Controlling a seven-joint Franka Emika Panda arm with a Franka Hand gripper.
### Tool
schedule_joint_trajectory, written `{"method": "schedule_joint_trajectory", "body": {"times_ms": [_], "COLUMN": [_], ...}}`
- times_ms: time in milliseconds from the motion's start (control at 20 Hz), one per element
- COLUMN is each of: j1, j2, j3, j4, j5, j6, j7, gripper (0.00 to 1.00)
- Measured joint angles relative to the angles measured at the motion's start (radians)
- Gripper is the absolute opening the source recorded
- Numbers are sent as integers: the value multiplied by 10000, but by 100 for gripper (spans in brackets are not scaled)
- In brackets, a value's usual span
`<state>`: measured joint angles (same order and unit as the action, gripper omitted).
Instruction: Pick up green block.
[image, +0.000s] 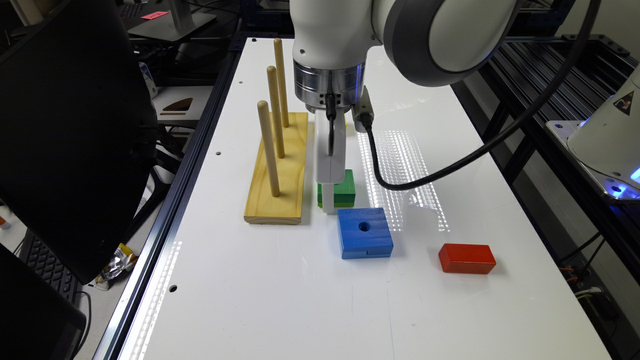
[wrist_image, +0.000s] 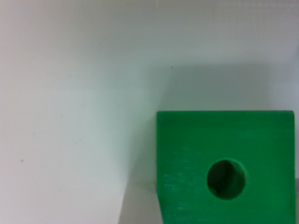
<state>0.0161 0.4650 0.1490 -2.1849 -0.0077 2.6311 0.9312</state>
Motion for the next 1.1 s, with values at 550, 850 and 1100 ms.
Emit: {"method": "schedule_joint_trajectory", "body": {"times_ms": [550, 850, 1100], "j1": [-4, -4, -4], "j2": [-7, -333, -614], "j3": [-16, -19, -19], "j4": [1, -6, -22], "j5": [-1, -1, -1], "j6": [1, -122, -340], "j7": [0, 0, 0], "gripper": [0, 0, 0]}}
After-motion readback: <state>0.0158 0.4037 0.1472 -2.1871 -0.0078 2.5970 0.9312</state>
